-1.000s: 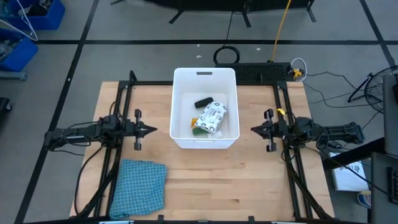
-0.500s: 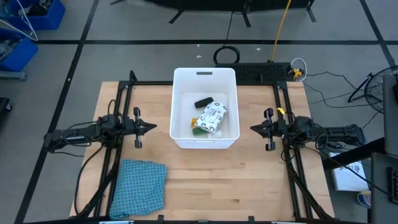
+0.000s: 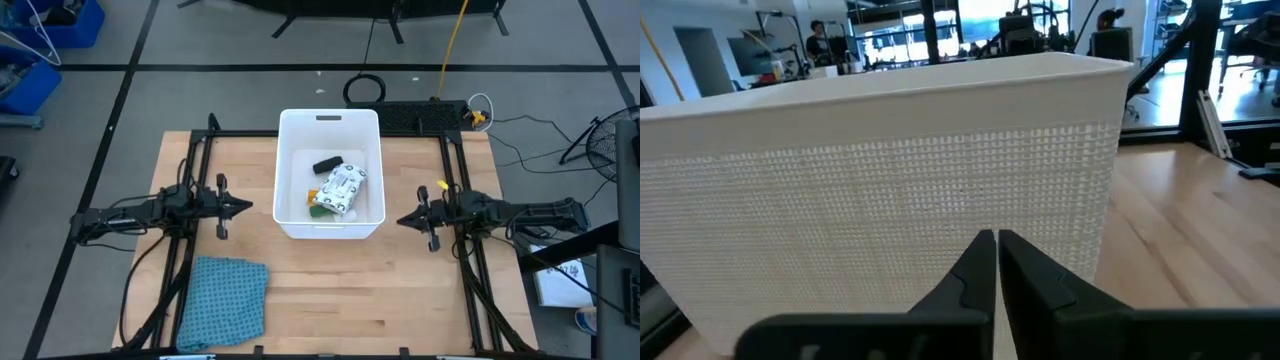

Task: Pick & place medical supplies in basket/bin
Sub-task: Return to Home Position

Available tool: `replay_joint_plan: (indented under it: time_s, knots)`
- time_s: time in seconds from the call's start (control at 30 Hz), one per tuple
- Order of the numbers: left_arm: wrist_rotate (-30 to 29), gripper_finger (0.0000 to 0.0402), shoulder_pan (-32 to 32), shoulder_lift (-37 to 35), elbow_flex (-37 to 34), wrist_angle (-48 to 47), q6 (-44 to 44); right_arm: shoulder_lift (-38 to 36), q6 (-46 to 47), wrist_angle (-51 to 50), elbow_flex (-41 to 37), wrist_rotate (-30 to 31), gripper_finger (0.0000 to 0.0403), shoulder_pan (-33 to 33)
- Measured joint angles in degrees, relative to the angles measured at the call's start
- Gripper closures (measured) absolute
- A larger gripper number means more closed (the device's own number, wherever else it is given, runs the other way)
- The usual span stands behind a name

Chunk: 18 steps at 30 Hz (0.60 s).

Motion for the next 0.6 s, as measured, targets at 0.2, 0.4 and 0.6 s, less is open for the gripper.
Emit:
replay_joint_plan:
  time_s: [0.2, 0.4, 0.6]
  knots:
    - [0.03, 0.0399, 0.0, 0.0, 0.0, 0.02, -0.09, -0.03, -3.01, 13.53, -0.02, -7.6, 0.0403, 0.07]
    - [0.07, 0.0377, 0.0, 0.0, 0.0, 0.02, -0.13, -0.03, -2.94, 19.24, -0.02, -10.79, 0.0403, 0.07]
    - [0.05, 0.036, 0.0, 0.0, 0.0, 0.02, -0.11, -0.01, -2.1, 18.8, -0.02, -9.7, 0.0403, 0.09]
